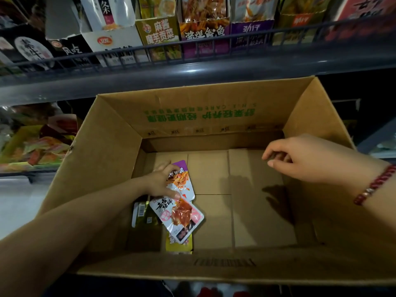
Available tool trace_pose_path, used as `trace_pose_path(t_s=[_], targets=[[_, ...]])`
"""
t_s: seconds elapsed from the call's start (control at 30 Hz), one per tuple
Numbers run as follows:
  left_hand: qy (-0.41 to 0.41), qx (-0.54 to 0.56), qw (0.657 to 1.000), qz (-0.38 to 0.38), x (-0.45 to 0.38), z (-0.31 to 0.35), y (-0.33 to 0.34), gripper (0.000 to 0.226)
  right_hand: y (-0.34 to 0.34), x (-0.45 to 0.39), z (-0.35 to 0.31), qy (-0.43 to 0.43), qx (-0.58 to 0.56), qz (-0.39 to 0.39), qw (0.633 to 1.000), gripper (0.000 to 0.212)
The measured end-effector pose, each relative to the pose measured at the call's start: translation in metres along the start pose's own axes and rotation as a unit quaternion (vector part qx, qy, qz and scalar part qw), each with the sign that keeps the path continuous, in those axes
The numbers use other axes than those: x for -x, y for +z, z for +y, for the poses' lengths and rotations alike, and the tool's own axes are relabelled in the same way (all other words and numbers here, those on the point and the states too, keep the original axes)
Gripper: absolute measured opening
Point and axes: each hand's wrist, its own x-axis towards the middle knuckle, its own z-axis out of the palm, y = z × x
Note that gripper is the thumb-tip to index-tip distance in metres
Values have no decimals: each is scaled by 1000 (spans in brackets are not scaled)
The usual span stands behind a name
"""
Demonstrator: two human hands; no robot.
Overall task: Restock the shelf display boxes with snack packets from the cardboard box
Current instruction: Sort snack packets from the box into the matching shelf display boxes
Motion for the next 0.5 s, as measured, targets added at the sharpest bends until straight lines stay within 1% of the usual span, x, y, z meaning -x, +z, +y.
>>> trace_pose_path(t_s=[0.1,0.13,0.2,0.27,0.3,0.4,0.5], targets=[[-31,8,999,-40,6,-1,-9,141,0,-1,-1,-3,0,1,1000,23],[-38,5,998,-53,9,-2,-9,149,0,-1,-1,-3,-3,2,1000,23],[-40,-30,997,-62,13,-3,-1,146,1,-1,-1,-5,-8,1,1000,24],[-40,-71,996,-36,14,-1,13,139,2,-1,0,-9,-8,2,1000,24],[-48,-73,996,-23,13,0,17,135,1,-1,0,-12,-6,3,1000,24],[-80,-31,996,-19,11,-1,17,123,1,0,1,-10,-7,4,1000,23],[-87,-11,996,-26,13,0,17,118,1,0,1,-9,-6,0,1000,23]])
